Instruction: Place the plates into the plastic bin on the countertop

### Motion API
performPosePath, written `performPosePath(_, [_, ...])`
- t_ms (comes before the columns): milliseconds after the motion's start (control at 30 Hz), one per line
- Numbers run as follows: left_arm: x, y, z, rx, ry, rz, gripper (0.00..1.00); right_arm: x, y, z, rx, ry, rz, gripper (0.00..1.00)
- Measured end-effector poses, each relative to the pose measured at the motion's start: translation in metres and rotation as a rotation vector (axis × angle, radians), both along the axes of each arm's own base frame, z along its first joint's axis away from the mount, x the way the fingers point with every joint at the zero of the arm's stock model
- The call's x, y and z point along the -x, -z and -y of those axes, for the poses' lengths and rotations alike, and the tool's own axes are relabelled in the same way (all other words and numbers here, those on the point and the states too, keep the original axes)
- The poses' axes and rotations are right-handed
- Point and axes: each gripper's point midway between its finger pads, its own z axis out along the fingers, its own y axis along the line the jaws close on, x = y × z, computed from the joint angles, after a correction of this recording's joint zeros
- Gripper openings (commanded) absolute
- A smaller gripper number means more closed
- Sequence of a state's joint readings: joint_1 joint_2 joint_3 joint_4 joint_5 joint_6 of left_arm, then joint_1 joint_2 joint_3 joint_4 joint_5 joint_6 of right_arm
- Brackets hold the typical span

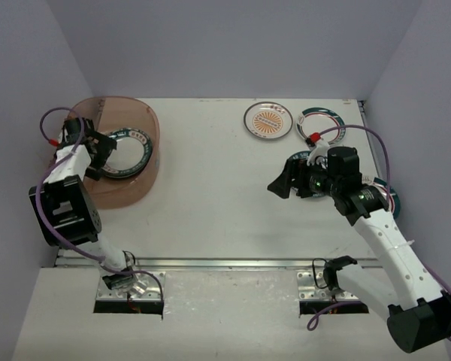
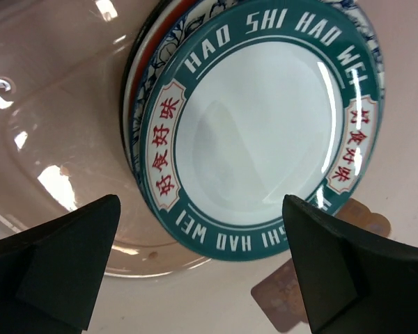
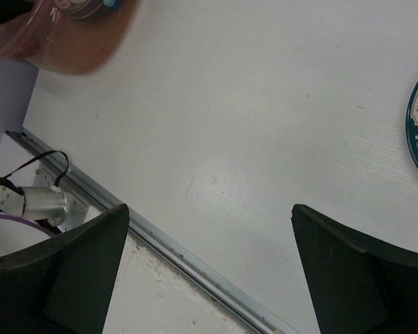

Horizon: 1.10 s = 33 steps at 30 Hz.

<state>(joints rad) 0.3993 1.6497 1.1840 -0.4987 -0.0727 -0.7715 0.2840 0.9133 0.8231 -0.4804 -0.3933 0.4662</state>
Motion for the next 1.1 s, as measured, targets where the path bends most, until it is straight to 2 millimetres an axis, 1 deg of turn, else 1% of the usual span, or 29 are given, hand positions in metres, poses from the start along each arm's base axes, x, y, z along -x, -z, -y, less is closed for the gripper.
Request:
performPosePath(33, [0.004,-0.014,0.0,-0.028,-0.008,0.016,1.0,0.0,-0.005,0.001,0.003,0.0,0.011,0.99])
performPosePath(100, [0.009,-0.047,-0.001,-0.087,-0.02,0.078,1.0,0.001,-0.015,0.003,0.005,0.002,0.04,0.99])
performPosePath(167, [0.01,-0.101,0.008,-0.165,-0.002,0.213,1.0,0.002,-0.025,0.005,0.006,0.008,0.075,0.99])
performPosePath(200, [0.01,-0.132,0.021,-0.208,0.027,0.3,1.0,0.002,-0.03,0.006,0.006,0.013,0.091,0.99])
performPosePath(233, [0.01,-0.165,0.038,-0.245,0.068,0.396,1.0,0.003,-0.034,0.007,0.006,0.018,0.105,0.99])
performPosePath(267, [0.011,-0.199,0.065,-0.281,0.129,0.51,1.0,0.003,-0.038,0.01,0.008,0.031,0.12,0.99])
performPosePath(300, [0.014,-0.229,0.1,-0.299,0.21,0.631,1.0,0.003,-0.041,0.013,0.014,0.053,0.136,0.99])
performPosePath(333, [0.022,-0.254,0.136,-0.294,0.297,0.743,1.0,0.004,-0.044,0.019,0.022,0.082,0.151,0.99])
performPosePath(400, [0.039,-0.274,0.209,-0.226,0.506,0.873,1.0,0.007,-0.056,0.032,0.03,0.154,0.208,0.99])
performPosePath(433, [0.047,-0.282,0.235,-0.196,0.579,0.919,1.0,0.009,-0.064,0.039,0.029,0.193,0.241,0.99])
performPosePath(467, [0.051,-0.287,0.262,-0.159,0.65,0.956,1.0,0.013,-0.073,0.048,0.032,0.24,0.278,0.99])
performPosePath(500, [0.049,-0.285,0.285,-0.127,0.71,0.97,1.0,0.017,-0.079,0.056,0.033,0.276,0.305,0.99])
performPosePath(533, [0.044,-0.276,0.311,-0.091,0.777,0.964,1.0,0.022,-0.088,0.064,0.036,0.315,0.333,0.99])
performPosePath(567, [0.034,-0.26,0.342,-0.04,0.852,0.95,1.0,0.027,-0.099,0.072,0.033,0.352,0.364,0.99])
performPosePath(600, [0.023,-0.239,0.37,0.002,0.917,0.924,1.0,0.031,-0.111,0.079,0.03,0.387,0.394,0.99])
performPosePath(633, [0.016,-0.216,0.399,0.058,0.984,0.892,1.0,0.033,-0.119,0.084,0.028,0.408,0.415,0.99])
performPosePath(667, [0.01,-0.181,0.423,0.1,1.038,0.828,1.0,0.038,-0.13,0.09,0.024,0.435,0.442,0.99])
performPosePath(700, [0.008,-0.138,0.448,0.144,1.094,0.739,1.0,0.043,-0.139,0.094,0.019,0.452,0.463,0.99])
performPosePath(733, [0.011,-0.093,0.47,0.183,1.143,0.64,1.0,0.048,-0.146,0.097,0.015,0.458,0.475,0.99])
performPosePath(767, [0.017,-0.051,0.488,0.217,1.181,0.549,1.0,0.053,-0.152,0.099,0.011,0.461,0.485,0.99])
performPosePath(800, [0.027,-0.014,0.505,0.26,1.214,0.457,1.0,0.058,-0.158,0.099,0.003,0.456,0.497,0.99])
performPosePath(833, [0.035,0.014,0.52,0.301,1.234,0.389,1.0,0.063,-0.162,0.099,-0.003,0.446,0.502,0.99])
performPosePath(867, [0.042,0.037,0.535,0.344,1.249,0.337,1.0,0.068,-0.166,0.097,-0.009,0.434,0.507,0.99])
performPosePath(900, [0.045,0.048,0.549,0.395,1.259,0.321,1.0,0.071,-0.168,0.096,-0.012,0.419,0.508,0.99])
performPosePath(933, [0.047,0.054,0.563,0.439,1.267,0.315,1.0,0.074,-0.169,0.094,-0.014,0.403,0.509,0.99])
performPosePath(1033, [0.026,0.04,0.597,0.523,1.267,0.382,1.0,0.079,-0.162,0.086,-0.012,0.345,0.489,0.99])
performPosePath(1067, [0.019,0.037,0.607,0.551,1.265,0.396,0.99,0.08,-0.159,0.083,-0.011,0.327,0.479,0.99])
performPosePath(1100, [0.01,0.038,0.615,0.563,1.26,0.41,0.97,0.081,-0.156,0.081,-0.011,0.31,0.469,0.99])
